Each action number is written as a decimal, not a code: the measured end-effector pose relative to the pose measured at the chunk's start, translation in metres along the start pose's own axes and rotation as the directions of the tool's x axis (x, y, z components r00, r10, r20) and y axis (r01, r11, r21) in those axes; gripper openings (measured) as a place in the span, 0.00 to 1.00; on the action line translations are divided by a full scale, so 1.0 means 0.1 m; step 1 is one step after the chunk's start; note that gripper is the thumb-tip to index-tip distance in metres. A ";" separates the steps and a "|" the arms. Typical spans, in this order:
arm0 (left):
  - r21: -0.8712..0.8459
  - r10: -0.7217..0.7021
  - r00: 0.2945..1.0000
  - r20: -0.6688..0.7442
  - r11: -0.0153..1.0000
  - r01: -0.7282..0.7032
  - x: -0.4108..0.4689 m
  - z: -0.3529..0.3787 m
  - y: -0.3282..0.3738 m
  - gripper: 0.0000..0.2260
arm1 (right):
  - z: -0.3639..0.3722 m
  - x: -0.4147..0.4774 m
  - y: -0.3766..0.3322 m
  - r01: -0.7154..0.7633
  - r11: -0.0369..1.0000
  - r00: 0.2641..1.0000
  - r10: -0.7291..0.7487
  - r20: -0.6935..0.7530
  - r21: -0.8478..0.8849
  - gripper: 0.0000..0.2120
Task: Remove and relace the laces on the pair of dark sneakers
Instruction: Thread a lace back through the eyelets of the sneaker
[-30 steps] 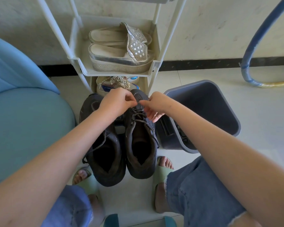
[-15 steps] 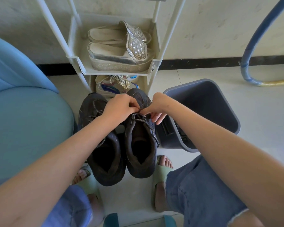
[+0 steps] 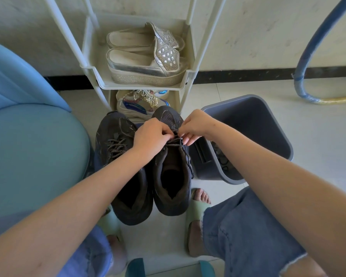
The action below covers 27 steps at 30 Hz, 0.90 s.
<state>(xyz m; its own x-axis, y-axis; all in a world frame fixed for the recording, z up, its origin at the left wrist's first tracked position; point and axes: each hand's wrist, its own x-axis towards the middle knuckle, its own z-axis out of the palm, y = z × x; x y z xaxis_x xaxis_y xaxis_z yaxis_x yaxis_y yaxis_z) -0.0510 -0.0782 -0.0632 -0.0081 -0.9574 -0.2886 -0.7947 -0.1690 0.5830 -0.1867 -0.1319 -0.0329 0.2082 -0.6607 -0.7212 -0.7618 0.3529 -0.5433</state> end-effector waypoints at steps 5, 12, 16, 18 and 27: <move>0.002 -0.072 0.995 -0.069 0.997 0.073 -0.03 0.07 0.04 0.06 | 0.00 -0.01 0.02 0.042 0.999 0.999 -0.042 -0.004 0.019 0.10; -0.051 -0.067 0.993 -0.100 0.997 0.062 -0.08 0.11 0.08 0.06 | -0.01 0.03 0.07 -0.032 0.989 0.999 0.025 0.047 0.147 0.07; -0.017 -0.024 0.994 -0.111 1.000 0.022 -0.07 0.12 0.07 0.07 | -0.03 0.03 0.09 -0.082 0.975 0.995 0.067 0.079 0.206 0.05; 0.009 -0.009 0.996 -0.092 1.000 0.010 -0.05 0.12 0.06 0.07 | 0.01 0.03 0.08 -0.075 0.975 0.996 0.065 0.054 0.209 0.07; 0.065 0.021 0.974 -0.225 0.998 -0.006 0.02 -0.28 0.03 0.10 | -0.22 -0.06 -0.11 0.308 0.768 0.934 -0.131 -0.333 0.561 0.07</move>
<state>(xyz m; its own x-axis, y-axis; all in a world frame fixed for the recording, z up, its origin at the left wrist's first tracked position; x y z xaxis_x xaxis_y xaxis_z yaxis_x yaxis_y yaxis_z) -0.0359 -0.0871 -0.0409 0.1120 -0.9888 -0.0986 -0.8325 -0.1476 0.5340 -0.1932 -0.1464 -0.0132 0.0904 -0.8837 -0.4593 -0.1771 0.4396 -0.8806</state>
